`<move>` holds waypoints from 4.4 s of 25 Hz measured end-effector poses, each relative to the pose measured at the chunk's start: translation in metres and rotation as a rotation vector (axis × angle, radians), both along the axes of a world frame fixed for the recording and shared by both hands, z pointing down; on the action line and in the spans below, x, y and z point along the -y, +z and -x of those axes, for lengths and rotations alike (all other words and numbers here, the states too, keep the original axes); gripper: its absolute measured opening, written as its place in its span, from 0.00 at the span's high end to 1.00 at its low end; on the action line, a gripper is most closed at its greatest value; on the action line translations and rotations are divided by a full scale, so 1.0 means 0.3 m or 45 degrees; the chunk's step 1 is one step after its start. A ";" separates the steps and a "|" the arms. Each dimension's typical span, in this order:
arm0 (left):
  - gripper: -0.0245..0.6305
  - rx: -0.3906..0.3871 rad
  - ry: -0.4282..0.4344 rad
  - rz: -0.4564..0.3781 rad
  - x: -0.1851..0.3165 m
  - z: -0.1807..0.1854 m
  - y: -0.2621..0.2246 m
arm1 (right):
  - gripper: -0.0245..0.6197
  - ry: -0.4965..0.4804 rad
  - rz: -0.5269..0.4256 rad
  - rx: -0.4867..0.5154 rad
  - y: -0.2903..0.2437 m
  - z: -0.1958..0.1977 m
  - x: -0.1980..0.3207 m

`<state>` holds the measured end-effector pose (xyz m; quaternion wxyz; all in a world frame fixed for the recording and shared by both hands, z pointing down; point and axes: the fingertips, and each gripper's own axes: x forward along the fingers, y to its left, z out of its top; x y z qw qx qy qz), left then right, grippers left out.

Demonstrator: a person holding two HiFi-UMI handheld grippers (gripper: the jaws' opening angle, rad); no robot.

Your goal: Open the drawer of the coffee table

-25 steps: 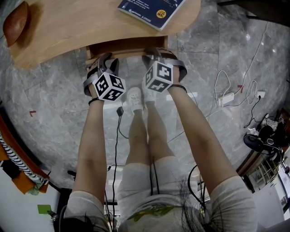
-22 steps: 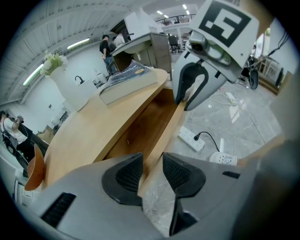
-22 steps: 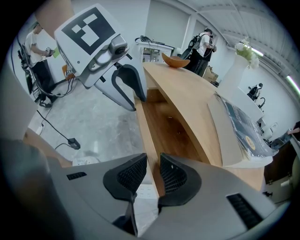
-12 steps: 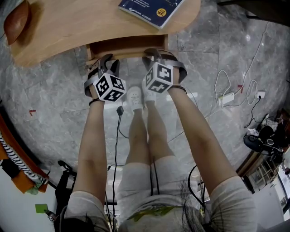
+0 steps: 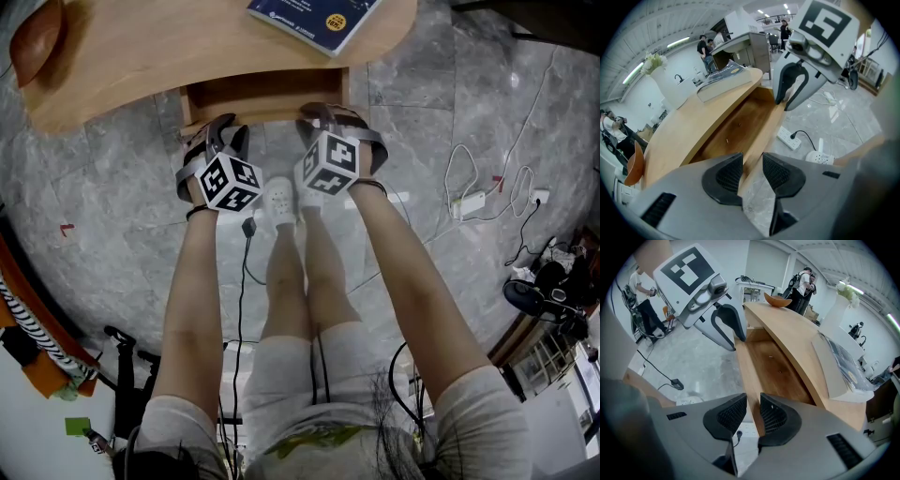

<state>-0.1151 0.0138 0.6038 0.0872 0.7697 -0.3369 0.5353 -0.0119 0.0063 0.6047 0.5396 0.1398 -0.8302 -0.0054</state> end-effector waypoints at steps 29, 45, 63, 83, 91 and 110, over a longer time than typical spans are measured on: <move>0.80 0.033 0.025 -0.027 -0.072 -0.015 0.018 | 0.82 0.022 0.008 0.015 0.026 -0.017 -0.069; 0.70 0.060 0.093 0.166 -0.113 0.003 0.099 | 0.83 -0.017 0.007 0.013 0.037 -0.014 -0.130; 0.73 0.015 0.042 0.184 -0.181 -0.026 0.103 | 0.83 0.018 0.044 0.004 0.051 -0.030 -0.185; 0.73 -0.047 -0.064 0.161 -0.215 -0.024 0.026 | 0.84 0.305 0.101 0.147 -0.047 -0.061 -0.201; 0.92 -0.259 -0.207 0.027 -0.168 -0.084 -0.247 | 0.91 0.721 0.245 0.519 -0.313 -0.032 -0.186; 0.95 -0.931 -0.525 -0.207 -0.168 -0.197 -0.888 | 0.93 0.927 0.175 1.025 -0.933 0.036 -0.229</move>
